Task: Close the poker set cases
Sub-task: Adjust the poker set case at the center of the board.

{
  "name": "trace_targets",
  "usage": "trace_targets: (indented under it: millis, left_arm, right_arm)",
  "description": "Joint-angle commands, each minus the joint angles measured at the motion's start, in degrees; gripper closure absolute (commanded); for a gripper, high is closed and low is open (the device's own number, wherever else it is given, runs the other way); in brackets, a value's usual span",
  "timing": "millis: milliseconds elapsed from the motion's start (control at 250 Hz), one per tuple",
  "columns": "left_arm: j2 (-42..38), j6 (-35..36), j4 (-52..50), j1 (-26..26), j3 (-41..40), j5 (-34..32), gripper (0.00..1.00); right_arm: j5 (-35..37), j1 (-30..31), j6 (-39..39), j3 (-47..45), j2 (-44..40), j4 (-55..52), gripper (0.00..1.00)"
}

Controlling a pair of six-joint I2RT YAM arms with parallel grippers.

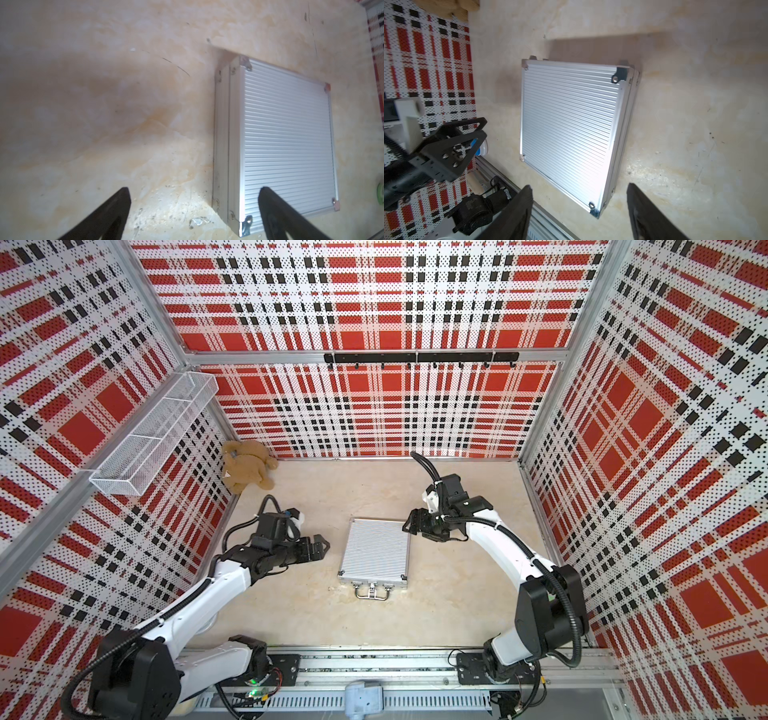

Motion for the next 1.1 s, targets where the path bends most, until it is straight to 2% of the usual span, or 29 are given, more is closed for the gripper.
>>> trace_targets:
  millis: [0, 160, 500, 748, 1097]
  left_arm:
    - [3.69, -0.8, 2.5, -5.26, 1.36, -1.63, 0.01]
    - [8.29, -3.86, 6.19, -9.52, 1.18, -1.22, 0.01]
    - [11.54, -5.73, 6.25, -13.53, -0.7, 2.44, 0.03]
    - [13.81, -7.87, 8.5, -16.95, -1.63, 3.18, 0.05]
    - [16.09, -8.97, 9.19, -21.75, 0.51, 3.14, 0.06]
  right_arm:
    - [2.99, -0.07, -1.71, -1.25, 3.29, 5.09, 0.24]
    - [3.46, 0.1, -1.71, -1.54, 7.1, 8.92, 0.24]
    - [1.8, 1.38, -3.29, 1.32, 15.67, 12.18, 0.29]
    - [0.28, 2.39, -4.51, 7.02, 21.18, 11.18, 0.35]
    - [-1.81, 3.01, -7.31, 16.58, 28.89, 8.03, 0.36]
